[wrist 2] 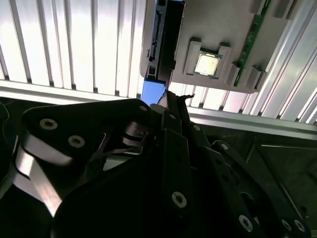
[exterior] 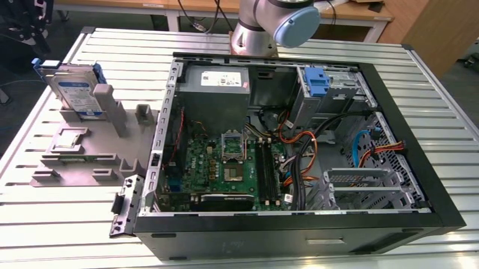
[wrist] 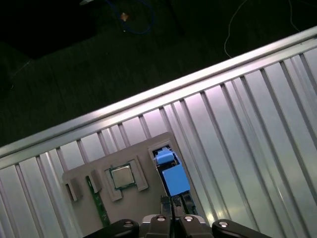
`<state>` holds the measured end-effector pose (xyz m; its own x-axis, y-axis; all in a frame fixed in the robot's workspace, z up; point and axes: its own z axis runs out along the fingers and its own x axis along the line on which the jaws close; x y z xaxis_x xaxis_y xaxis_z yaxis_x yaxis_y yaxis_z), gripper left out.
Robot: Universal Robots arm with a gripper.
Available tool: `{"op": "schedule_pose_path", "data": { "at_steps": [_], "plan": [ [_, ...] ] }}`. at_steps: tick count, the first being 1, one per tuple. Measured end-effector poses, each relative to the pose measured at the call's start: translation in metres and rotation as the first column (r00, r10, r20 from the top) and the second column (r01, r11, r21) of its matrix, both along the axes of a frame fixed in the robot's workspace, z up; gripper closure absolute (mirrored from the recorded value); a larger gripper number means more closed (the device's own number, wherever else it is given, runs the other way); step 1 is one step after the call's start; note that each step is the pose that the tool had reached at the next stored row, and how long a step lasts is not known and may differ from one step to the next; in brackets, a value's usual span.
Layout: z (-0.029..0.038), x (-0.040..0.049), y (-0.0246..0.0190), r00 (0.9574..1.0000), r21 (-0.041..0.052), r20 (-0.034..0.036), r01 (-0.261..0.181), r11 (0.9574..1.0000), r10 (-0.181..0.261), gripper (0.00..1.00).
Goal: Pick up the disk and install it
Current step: 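Pick up the disk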
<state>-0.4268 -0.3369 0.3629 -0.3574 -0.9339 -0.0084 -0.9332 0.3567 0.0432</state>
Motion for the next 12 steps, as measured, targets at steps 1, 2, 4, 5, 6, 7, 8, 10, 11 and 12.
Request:
{"op": "schedule_pose_path", "data": {
  "at_steps": [1, 2, 4, 5, 6, 7, 8, 10, 11, 12],
  "plan": [
    [-0.0001, 0.0, 0.0, 0.9999, 0.0, 0.0, -0.013, 0.9999, 0.013, 0.85],
    [-0.0003, -0.0003, 0.0001, 0.9998, 0.0, -0.0001, -0.02, 0.9998, 0.02, 0.85],
    [-0.0012, -0.0021, 0.0003, 0.9996, 0.0, 0.0001, -0.027, 0.9996, 0.027, 0.85],
    [-0.0023, -0.0032, 0.0011, 0.9996, 0.0001, 0.0004, -0.029, 0.9996, 0.029, 0.84],
    [-0.0032, -0.0044, 0.0023, 0.9995, 0.0001, 0.0003, -0.032, 0.9995, 0.032, 0.84],
    [-0.0041, -0.0053, 0.0032, 0.9994, 0.0, 0.0004, -0.035, 0.9994, 0.035, 0.78],
    [-0.0051, -0.0058, 0.0036, 0.9992, 0.0001, 0.0007, -0.04, 0.9992, 0.04, 0.78],
    [-0.0068, -0.0058, 0.0037, 0.998, 0.0007, 0.0009, -0.064, 0.998, 0.064, 0.66],
    [-0.0077, -0.0058, 0.0037, 0.9968, 0.0011, 0.001, -0.08, 0.9968, 0.08, 0.6],
    [-0.0088, -0.0058, 0.0037, 0.9953, 0.0014, 0.0009, -0.097, 0.9953, 0.097, 0.6]
  ]
}}
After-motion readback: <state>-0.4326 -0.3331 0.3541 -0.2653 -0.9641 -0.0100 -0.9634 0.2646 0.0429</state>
